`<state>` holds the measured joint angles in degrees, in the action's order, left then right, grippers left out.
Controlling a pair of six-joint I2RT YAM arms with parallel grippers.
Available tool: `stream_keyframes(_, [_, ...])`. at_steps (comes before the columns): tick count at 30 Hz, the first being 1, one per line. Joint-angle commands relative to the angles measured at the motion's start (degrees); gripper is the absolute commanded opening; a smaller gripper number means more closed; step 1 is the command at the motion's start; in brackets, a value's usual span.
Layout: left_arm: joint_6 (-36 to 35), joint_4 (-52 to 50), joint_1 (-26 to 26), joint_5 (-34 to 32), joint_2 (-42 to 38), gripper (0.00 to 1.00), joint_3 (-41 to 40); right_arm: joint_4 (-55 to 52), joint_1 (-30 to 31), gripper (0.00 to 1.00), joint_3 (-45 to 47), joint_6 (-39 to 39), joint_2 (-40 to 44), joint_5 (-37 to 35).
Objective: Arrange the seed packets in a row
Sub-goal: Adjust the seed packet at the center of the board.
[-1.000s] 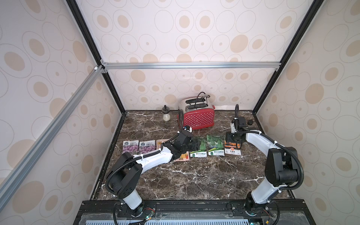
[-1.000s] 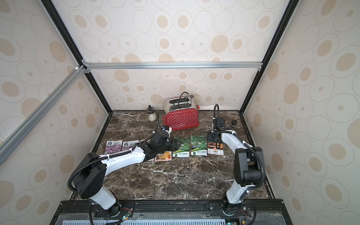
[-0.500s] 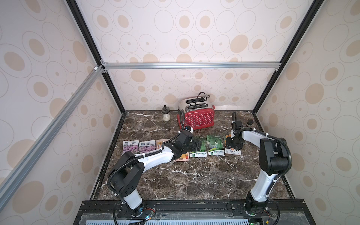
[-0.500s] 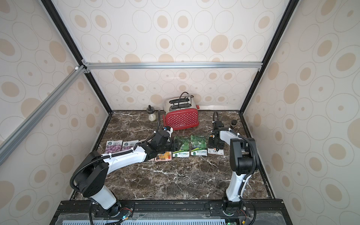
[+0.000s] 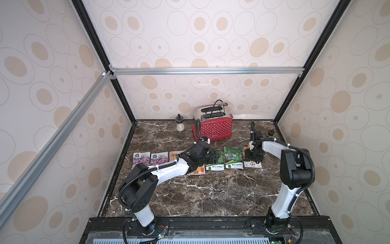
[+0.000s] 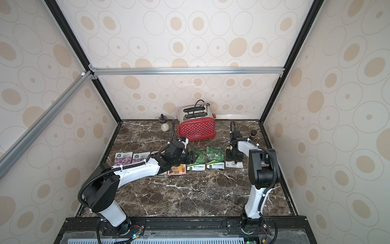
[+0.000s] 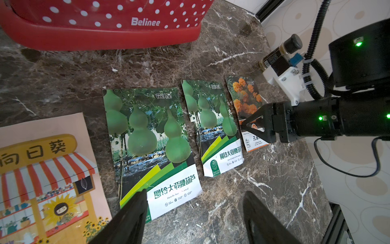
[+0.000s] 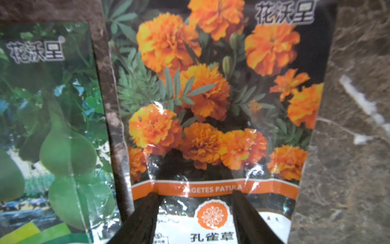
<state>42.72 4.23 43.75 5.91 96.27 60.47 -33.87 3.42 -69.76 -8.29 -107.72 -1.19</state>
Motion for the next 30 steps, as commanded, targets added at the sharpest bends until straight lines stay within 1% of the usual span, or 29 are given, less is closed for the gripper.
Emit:
stream_keyframes(1, [-0.84, 1.31, -0.39, -0.11, 0.66, 0.73, 2.44, -1.31, 0.0, 0.59, 1.12, 0.86, 2.5, -0.77])
stream_keyframes(8, [-1.61, 0.42, -0.44, -0.19, 0.71, 0.73, 4.14, 1.03, 0.03, 0.6, 0.18, 1.78, 7.6, -0.86])
stream_keyframes(11, [-2.84, -1.41, -0.72, -0.33, -0.28, 0.74, 5.73, 2.69, -0.04, 0.6, 1.16, 2.13, 12.1, 0.64])
stream_keyframes(14, [-4.22, -4.72, -2.46, -0.12, -2.25, 0.74, 7.28, 5.53, 0.0, 0.61, 3.34, 2.58, 17.55, 3.62])
stream_keyframes(16, [-4.69, -7.05, -5.24, 0.54, -4.59, 0.75, 7.45, 8.39, -0.01, 0.62, 5.47, 2.86, 21.82, 5.39])
stream_keyframes(17, [-4.9, -8.55, -6.64, 0.83, -5.84, 0.76, 7.42, 10.29, -0.04, 0.66, 6.8, 2.87, 23.91, 6.27])
stream_keyframes(18, [-5.46, -10.74, -8.53, 0.81, -7.32, 0.78, 7.53, 12.52, -0.03, 0.77, 8.27, 2.93, 26.24, 7.27])
stream_keyframes(19, [-6.32, -13.33, -10.34, 0.32, -8.8, 0.79, 7.65, 14.91, -0.07, 0.84, 9.97, 2.84, 28.44, 8.05])
stream_keyframes(20, [-7.25, -15.44, -12.0, -0.6, -10.46, 0.81, 7.65, 17.12, -0.03, 0.95, 11.5, 3.0, 30.32, 8.75])
stream_keyframes(21, [-8.56, -17.3, -13.74, -2.18, -12.35, 0.85, 7.33, 19.92, -0.01, 0.99, 13.37, 3.41, 32.24, 9.2])
stream_keyframes(24, [-12.1, -20.79, -18.38, -7.82, -18.2, 0.98, 5.21, 26.17, 0.0, 0.99, 17.97, 4.4, 35.99, 7.78])
stream_keyframes(27, [-15.53, -25.61, -23.47, -13.99, -21.43, 0.99, 4.84, 31.27, -0.07, 0.99, 21.72, 5.56, 37.13, 6.16])
stream_keyframes(30, [-18.75, -29.9, -29.9, -18.44, -22.05, 0.99, 4.08, 34.19, -0.15, 0.99, 24.87, 6.56, 37.93, 3.49])
